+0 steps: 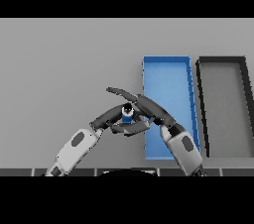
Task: Pick up the blue pipe and place it into the blue bin.
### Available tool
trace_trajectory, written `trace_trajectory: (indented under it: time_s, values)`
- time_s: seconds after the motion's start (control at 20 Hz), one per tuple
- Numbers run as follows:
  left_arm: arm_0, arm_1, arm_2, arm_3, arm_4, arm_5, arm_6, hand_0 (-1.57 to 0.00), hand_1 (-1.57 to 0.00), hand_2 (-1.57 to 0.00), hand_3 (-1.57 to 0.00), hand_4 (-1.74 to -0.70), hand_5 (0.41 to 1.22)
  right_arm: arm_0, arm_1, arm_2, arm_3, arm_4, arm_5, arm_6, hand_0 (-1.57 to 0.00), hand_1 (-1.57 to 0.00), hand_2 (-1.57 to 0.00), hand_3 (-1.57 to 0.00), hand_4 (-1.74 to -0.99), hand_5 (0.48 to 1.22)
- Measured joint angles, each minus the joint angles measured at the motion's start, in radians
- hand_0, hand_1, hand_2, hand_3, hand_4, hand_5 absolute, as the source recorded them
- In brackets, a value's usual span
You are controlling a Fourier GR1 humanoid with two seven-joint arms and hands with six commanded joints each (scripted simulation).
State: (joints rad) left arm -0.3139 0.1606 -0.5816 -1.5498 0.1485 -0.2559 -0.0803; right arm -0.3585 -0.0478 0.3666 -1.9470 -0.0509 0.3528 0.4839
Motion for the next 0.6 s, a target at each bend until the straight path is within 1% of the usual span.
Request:
trace_trajectory:
  time_s: [0.05, 0.1, 0.15, 0.2, 0.3, 0.35, 0.4, 0.45, 0.5, 0.55, 0.6]
  values:
    - [-0.017, 0.011, -0.007, -0.001, -0.058, 0.02, 0.056, -0.99, -0.9, -0.87, -0.74, -1.59, 1.221, 0.005, 0.007, 0.014, 0.007, 0.001, 0.01, -0.001, -0.48, -0.5, -0.5, -0.37, -1.39, 0.538]
    - [-0.027, 0.023, -0.017, -0.01, -0.104, 0.027, 0.079, -0.88, -0.83, -0.8, -0.67, -1.61, 1.221, -0.015, 0.01, 0.008, 0.02, 0.0, 0.014, -0.008, -0.7, -0.71, -0.71, -0.56, -1.453, 0.551]
    - [-0.013, 0.019, -0.019, -0.022, -0.12, 0.043, 0.059, -0.89, -0.87, -0.85, -0.66, -1.64, 1.221, -0.033, 0.014, 0.009, 0.023, -0.011, 0.021, -0.009, -0.87, -0.89, -0.89, -0.7, -1.503, 0.573]
    - [-0.005, 0.018, -0.017, -0.03, -0.122, 0.045, 0.063, -1.03, -1.01, -0.99, -0.62, -1.66, 1.192, -0.032, 0.016, 0.01, 0.023, -0.03, 0.027, -0.008, -1.01, -1.02, -1.02, -0.83, -1.541, 0.604]
    - [0.019, -0.004, 0.008, -0.033, -0.077, 0.034, 0.06, -1.22, -1.21, -1.2, -0.52, -1.69, 1.203, -0.042, 0.041, 0.003, 0.046, -0.063, 0.019, -0.01, -1.21, -1.22, -1.22, -1.1, -1.492, 0.706]
    - [0.026, -0.014, 0.017, -0.032, -0.058, 0.02, 0.061, -1.29, -1.28, -1.27, -0.53, -1.7, 1.206, -0.033, 0.05, 0.008, 0.046, -0.061, 0.009, -0.027, -1.28, -1.29, -1.29, -1.19, -1.475, 0.809]
    - [0.035, -0.027, 0.024, -0.034, -0.044, 0.017, 0.067, -1.35, -1.34, -1.33, -0.53, -1.71, 1.209, -0.031, 0.057, 0.005, 0.054, -0.055, 0.004, -0.054, -1.34, -1.35, -1.35, -1.27, -1.464, 0.891]
    - [0.042, -0.03, 0.025, -0.035, -0.042, 0.013, 0.056, -1.39, -1.39, -1.38, -0.55, -1.71, 1.212, -0.029, 0.06, 0.014, 0.053, -0.034, 0.002, -0.068, -1.39, -1.39, -1.39, -1.33, -1.458, 0.957]
    - [0.039, -0.037, 0.029, -0.033, -0.046, 0.014, 0.055, -1.43, -1.42, -1.42, -0.59, -1.72, 1.214, -0.02, 0.057, 0.015, 0.043, -0.013, -0.002, -0.082, -1.42, -1.43, -1.43, -1.38, -1.456, 1.01]
    - [0.044, -0.027, 0.028, -0.036, -0.049, 0.005, 0.054, -1.46, -1.45, -1.45, -0.59, -1.72, 1.215, -0.01, 0.059, 0.027, 0.036, 0.014, 0.001, -0.086, -1.45, -1.46, -1.46, -1.42, -1.459, 1.052]
    - [0.031, -0.036, 0.031, -0.036, -0.052, 0.012, 0.063, -1.48, -1.45, -1.47, -0.55, -1.73, 1.216, -0.018, 0.064, 0.026, 0.038, 0.032, 0.003, -0.109, -1.48, -1.48, -1.48, -1.45, -1.465, 1.086]
